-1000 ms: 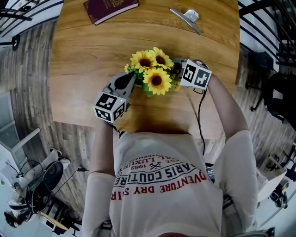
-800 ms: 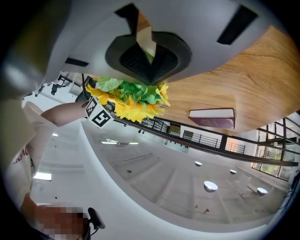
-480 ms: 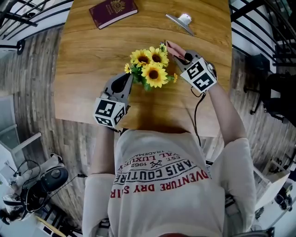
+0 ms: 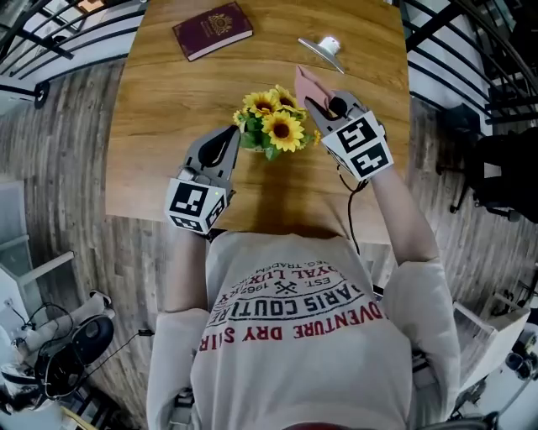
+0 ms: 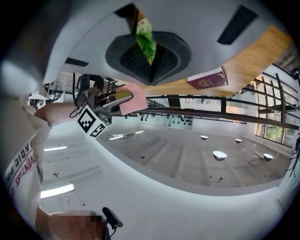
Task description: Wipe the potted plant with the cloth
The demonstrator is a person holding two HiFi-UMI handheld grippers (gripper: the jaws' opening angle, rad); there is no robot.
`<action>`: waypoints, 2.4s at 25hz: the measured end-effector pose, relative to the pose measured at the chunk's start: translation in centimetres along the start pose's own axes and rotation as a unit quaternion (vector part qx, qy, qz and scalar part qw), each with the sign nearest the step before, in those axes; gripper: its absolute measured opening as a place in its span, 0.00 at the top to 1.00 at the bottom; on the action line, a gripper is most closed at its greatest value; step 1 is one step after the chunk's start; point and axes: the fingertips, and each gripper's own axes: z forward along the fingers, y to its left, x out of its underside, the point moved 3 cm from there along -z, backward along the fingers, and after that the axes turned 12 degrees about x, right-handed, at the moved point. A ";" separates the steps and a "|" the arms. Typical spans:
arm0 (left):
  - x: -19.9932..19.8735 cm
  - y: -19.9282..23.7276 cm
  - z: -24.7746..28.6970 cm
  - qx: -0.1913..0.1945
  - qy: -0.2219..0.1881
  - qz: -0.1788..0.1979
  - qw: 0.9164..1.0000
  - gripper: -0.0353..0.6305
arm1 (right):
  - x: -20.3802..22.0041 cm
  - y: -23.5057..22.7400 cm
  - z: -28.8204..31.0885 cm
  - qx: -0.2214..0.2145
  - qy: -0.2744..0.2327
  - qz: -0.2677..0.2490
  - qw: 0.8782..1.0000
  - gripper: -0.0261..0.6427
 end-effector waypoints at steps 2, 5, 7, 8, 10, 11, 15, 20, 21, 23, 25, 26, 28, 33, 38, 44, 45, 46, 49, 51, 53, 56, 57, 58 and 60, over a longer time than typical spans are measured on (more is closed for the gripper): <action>-0.3 0.9 -0.8 0.006 -0.005 0.004 1.000 0.92 | -1.8 1.4 -0.1 0.000 -0.012 0.004 1.000 0.91; -0.8 2.3 -2.3 0.017 -0.011 0.008 1.000 0.92 | -4.4 4.1 0.1 -0.001 -0.025 0.006 1.000 0.91; -0.7 3.6 -3.5 0.024 -0.010 0.010 1.000 0.92 | -5.5 6.3 0.8 -0.004 -0.026 0.011 1.000 0.91; -0.5 4.5 -4.2 0.027 -0.010 0.010 1.000 0.92 | -5.9 7.5 1.5 -0.005 -0.024 0.014 1.000 0.91; -0.1 6.0 -5.7 0.035 -0.009 0.007 0.999 0.92 | -6.3 10.0 2.7 -0.005 -0.016 0.021 1.000 0.91; 0.0 6.7 -6.5 0.041 -0.009 0.006 0.999 0.92 | -6.4 11.2 3.2 -0.004 -0.011 0.025 1.000 0.91; 0.0 9.1 -9.8 0.060 0.002 0.004 0.998 0.92 | -7.0 15.7 4.6 0.005 0.014 0.056 0.998 0.91; 1.5 11.8 -12.3 0.084 0.026 -0.010 0.996 0.92 | -6.1 19.9 7.7 0.022 0.057 0.087 0.994 0.91; 2.1 12.4 -12.6 0.089 0.032 -0.011 0.995 0.92 | -5.5 20.4 8.6 0.030 0.066 0.096 0.993 0.91; 3.5 13.3 -13.2 0.100 0.044 -0.014 0.994 0.92 | -4.2 21.0 10.2 0.053 0.084 0.117 0.988 0.91; 4.7 13.9 -13.8 0.111 0.054 -0.023 0.992 0.92 | -2.7 21.6 11.4 0.078 0.106 0.144 0.981 0.91; 5.3 14.2 -14.0 0.114 0.059 -0.027 0.991 0.92 | -2.0 21.8 11.8 0.090 0.119 0.159 0.976 0.91; 6.3 14.7 -14.5 0.118 0.065 -0.036 0.990 0.92 | -0.4 21.9 12.6 0.119 0.141 0.180 0.966 0.91; 7.8 15.2 -15.2 0.128 0.075 -0.045 0.988 0.92 | 2.6 20.7 13.4 0.189 0.175 0.263 0.930 0.91; 8.8 15.8 -15.1 0.139 0.084 -0.049 0.985 0.92 | 3.6 19.7 13.0 0.240 0.182 0.329 0.895 0.91; 9.2 14.9 -13.9 0.160 0.091 -0.048 0.982 0.92 | 4.7 19.8 11.5 0.254 0.170 0.411 0.859 0.91; 9.3 14.7 -13.7 0.164 0.092 -0.048 0.981 0.92 | 5.0 20.0 11.3 0.252 0.170 0.422 0.854 0.91; 9.4 14.4 -13.6 0.168 0.093 -0.048 0.980 0.92 | 5.3 20.1 11.1 0.250 0.171 0.431 0.850 0.91; 9.6 13.8 -13.2 0.175 0.095 -0.047 0.979 0.92 | 6.3 20.5 10.6 0.249 0.176 0.445 0.842 0.91; 9.6 13.4 -13.2 0.177 0.097 -0.046 0.978 0.92 | 7.0 20.6 10.2 0.249 0.178 0.455 0.837 0.91; 9.8 13.1 -13.1 0.177 0.101 -0.047 0.978 0.92 | 7.8 20.7 9.9 0.248 0.181 0.462 0.832 0.91; 10.3 12.7 -12.9 0.175 0.108 -0.049 0.977 0.92 | 9.1 20.7 9.6 0.246 0.187 0.472 0.826 0.91; 10.4 12.6 -12.8 0.175 0.111 -0.050 0.977 0.92 | 9.4 20.7 9.4 0.245 0.189 0.475 0.824 0.91; 10.5 12.5 -12.7 0.175 0.113 -0.051 0.977 0.92 | 9.7 20.7 9.2 0.244 0.190 0.477 0.823 0.91; 10.7 12.2 -12.5 0.175 0.116 -0.053 0.976 0.92 | 10.2 20.7 8.9 0.242 0.192 0.481 0.821 0.91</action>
